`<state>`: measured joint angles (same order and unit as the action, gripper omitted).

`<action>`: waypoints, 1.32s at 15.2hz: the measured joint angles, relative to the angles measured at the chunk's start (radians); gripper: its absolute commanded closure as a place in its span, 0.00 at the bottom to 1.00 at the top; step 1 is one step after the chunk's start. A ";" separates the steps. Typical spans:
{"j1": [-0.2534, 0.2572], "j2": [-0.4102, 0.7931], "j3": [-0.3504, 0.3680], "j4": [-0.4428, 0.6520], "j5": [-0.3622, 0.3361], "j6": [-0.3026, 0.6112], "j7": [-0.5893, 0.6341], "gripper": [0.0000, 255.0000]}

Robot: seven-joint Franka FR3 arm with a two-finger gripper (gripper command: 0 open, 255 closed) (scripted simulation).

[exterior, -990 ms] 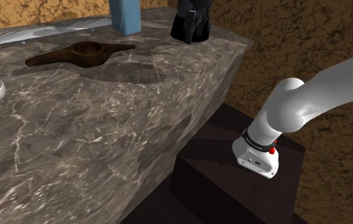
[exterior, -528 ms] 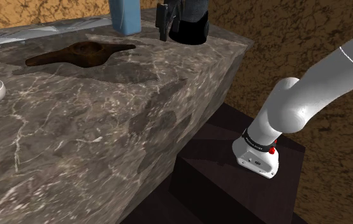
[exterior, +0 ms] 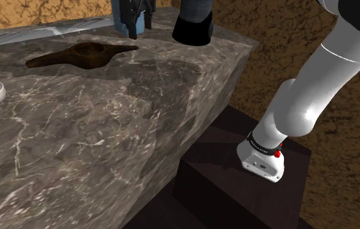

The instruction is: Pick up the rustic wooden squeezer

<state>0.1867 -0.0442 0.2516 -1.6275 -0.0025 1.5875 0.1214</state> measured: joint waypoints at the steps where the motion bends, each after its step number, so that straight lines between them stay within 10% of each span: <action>1: 0.008 0.041 0.010 0.051 -0.009 -0.012 0.008 0.00; 10: 0.139 0.410 0.076 0.560 -0.113 -0.176 0.086 0.00; 17: 0.124 0.380 0.076 0.430 -0.102 -0.075 0.084 0.00; 18: 0.123 0.378 0.076 0.420 -0.102 -0.068 0.084 1.00; 20: 0.123 0.375 0.077 0.411 -0.101 -0.061 0.086 1.00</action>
<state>0.3099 0.3306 0.3284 -1.2169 -0.1035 1.5265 0.2070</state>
